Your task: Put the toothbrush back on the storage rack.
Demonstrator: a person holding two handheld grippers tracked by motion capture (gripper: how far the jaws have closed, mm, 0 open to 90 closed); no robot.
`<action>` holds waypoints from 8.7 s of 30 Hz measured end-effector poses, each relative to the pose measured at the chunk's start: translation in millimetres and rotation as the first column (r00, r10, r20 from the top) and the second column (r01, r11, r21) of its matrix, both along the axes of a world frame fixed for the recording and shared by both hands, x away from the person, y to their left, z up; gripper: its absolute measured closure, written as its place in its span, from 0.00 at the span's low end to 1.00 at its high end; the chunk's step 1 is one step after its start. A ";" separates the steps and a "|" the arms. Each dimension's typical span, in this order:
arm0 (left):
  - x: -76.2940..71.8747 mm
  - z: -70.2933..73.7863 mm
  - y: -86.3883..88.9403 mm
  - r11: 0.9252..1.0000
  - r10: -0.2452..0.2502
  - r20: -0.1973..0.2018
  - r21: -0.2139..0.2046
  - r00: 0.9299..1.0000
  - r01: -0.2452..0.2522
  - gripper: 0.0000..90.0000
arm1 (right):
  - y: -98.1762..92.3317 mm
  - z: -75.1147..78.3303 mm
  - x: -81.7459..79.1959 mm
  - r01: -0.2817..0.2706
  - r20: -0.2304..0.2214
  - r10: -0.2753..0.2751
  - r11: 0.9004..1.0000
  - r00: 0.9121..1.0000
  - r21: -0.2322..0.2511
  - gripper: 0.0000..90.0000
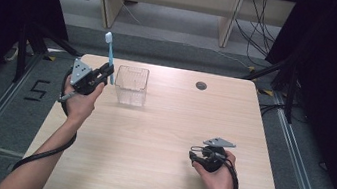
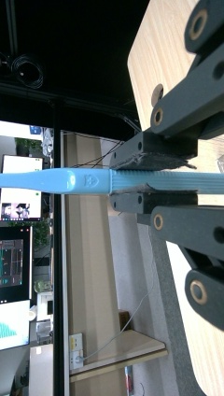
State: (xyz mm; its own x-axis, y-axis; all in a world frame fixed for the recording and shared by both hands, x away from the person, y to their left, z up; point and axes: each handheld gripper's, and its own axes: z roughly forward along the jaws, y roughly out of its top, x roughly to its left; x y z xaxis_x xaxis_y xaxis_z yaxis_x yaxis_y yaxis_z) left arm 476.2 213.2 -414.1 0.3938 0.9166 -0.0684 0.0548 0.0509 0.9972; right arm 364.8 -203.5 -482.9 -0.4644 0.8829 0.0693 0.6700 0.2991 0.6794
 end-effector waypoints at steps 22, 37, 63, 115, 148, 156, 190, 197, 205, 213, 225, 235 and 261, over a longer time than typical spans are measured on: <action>15.0 -2.3 -6.9 1.000 -0.024 -0.002 0.013 1.000 0.024 0.87 | -2.1 -1.5 1.3 -0.015 0.009 0.015 1.000 1.000 0.003 0.54; 22.9 -8.3 -8.3 1.000 -0.022 -0.011 0.022 1.000 0.022 0.87 | -1.4 -0.3 -1.2 0.018 -0.012 -0.018 1.000 1.000 0.010 0.54; 29.7 -16.6 -11.0 0.999 -0.021 -0.024 0.044 0.999 0.022 0.87 | -1.1 -1.4 -1.3 0.020 -0.011 -0.020 1.000 1.000 0.011 0.54; 29.8 -27.3 -12.9 0.997 -0.004 -0.059 0.077 0.998 0.009 0.87 | -3.4 -2.5 -0.5 0.005 -0.014 -0.005 1.000 1.000 0.002 0.54; 23.3 -42.2 -10.9 0.995 -0.005 -0.114 0.096 0.993 0.016 0.87 | -1.1 -5.6 -0.1 0.016 -0.031 -0.016 1.000 0.999 0.008 0.54; 23.6 -45.0 -9.9 0.994 -0.004 -0.116 0.108 0.993 0.016 0.87 | -2.3 -5.9 1.0 0.001 -0.021 -0.001 1.000 1.000 -0.004 0.54; 25.3 -54.7 -8.5 0.994 0.008 -0.166 0.112 0.986 0.011 0.87 | -2.7 -6.5 0.8 0.000 -0.022 0.000 1.000 1.000 -0.005 0.54; 25.3 -54.7 -6.5 0.994 0.015 -0.178 0.105 0.984 0.004 0.84 | -1.6 -6.4 0.1 0.011 -0.035 -0.011 1.000 0.999 0.005 0.54; 21.9 -56.6 -6.1 0.995 0.020 -0.181 0.099 0.983 -0.002 0.70 | 0.0 -6.6 -1.1 0.027 -0.051 -0.026 1.000 0.998 0.015 0.54; 17.5 -60.0 -2.0 0.994 0.040 -0.191 0.107 0.981 -0.019 0.49 | -2.1 -7.1 0.3 0.008 -0.035 -0.007 1.000 0.999 0.002 0.54; 8.4 -66.4 8.5 0.990 0.026 -0.220 0.138 0.975 0.005 0.35 | -0.2 -6.9 -0.6 0.018 -0.036 -0.018 1.000 0.999 0.006 0.54; -1.5 -70.1 15.9 0.986 0.033 -0.256 0.166 0.966 0.010 0.33 | -1.2 -6.5 -0.1 0.012 -0.029 -0.012 1.000 1.000 -0.001 0.54; -51.2 -75.7 27.4 0.986 0.007 -0.293 0.161 0.956 0.042 0.34 | -2.6 -6.4 0.8 -0.001 -0.020 0.001 1.000 1.000 -0.001 0.54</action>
State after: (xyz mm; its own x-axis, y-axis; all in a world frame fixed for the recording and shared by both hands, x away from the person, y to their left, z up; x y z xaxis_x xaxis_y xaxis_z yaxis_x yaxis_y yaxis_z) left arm 425.0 240.6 -489.7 0.3953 0.9180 -0.0318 0.3435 -0.1156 0.9320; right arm 365.7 -206.0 -489.3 -0.4642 0.8823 0.0776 0.6830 0.3007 0.6656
